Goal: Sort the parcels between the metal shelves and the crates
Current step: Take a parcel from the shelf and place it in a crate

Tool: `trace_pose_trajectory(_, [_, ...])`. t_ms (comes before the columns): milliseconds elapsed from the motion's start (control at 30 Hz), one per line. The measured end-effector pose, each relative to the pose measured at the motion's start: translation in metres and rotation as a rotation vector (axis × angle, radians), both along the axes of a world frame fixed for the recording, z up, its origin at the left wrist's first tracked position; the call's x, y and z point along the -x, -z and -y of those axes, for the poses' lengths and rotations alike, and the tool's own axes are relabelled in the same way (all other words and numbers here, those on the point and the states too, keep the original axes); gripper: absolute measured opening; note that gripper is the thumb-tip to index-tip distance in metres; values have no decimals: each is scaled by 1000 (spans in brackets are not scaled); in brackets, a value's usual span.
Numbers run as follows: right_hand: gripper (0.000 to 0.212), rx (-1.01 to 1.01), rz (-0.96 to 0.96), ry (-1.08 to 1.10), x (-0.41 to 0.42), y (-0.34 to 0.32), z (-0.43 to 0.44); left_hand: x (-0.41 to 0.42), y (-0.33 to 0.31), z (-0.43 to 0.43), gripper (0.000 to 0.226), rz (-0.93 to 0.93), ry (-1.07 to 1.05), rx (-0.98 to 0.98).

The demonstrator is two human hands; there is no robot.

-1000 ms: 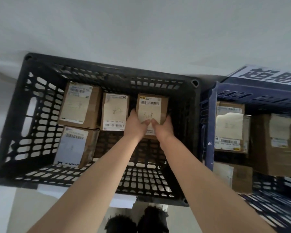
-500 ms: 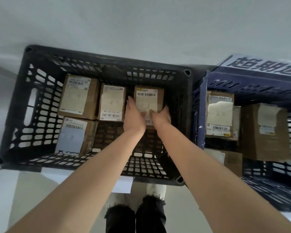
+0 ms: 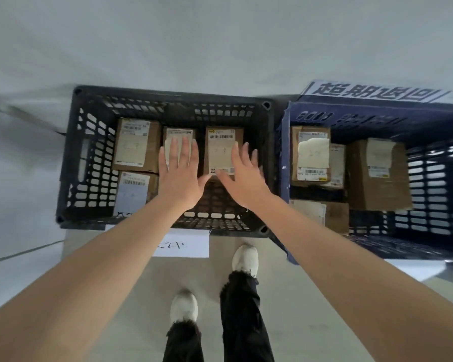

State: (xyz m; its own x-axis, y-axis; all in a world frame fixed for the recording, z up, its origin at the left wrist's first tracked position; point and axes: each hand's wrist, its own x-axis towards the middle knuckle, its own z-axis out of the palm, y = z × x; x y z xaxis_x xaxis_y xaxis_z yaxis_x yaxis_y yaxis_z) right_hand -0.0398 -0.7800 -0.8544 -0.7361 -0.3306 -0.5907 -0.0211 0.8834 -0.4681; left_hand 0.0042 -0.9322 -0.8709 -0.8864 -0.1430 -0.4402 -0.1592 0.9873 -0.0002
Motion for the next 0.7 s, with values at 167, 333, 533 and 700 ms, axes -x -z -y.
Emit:
trace_pose_trajectory(167, [77, -79, -131, -9, -42, -51, -22, -25, -40, -2, 87, -84, 111, 40])
trace_pose_trajectory(333, [77, -217, -232, -4, -91, -80, -55, -63, -64, -17, 85, -198, 213, 11])
trace_pose_trajectory(533, [80, -354, -201, 19, -124, -108, -103, -94, -76, -40, 83, -275, 297, 39])
trace_pose_trajectory(700, [79, -412, -233, 51, -127, -166, -148, -89, -137, -79, 85, -315, 346, 63])
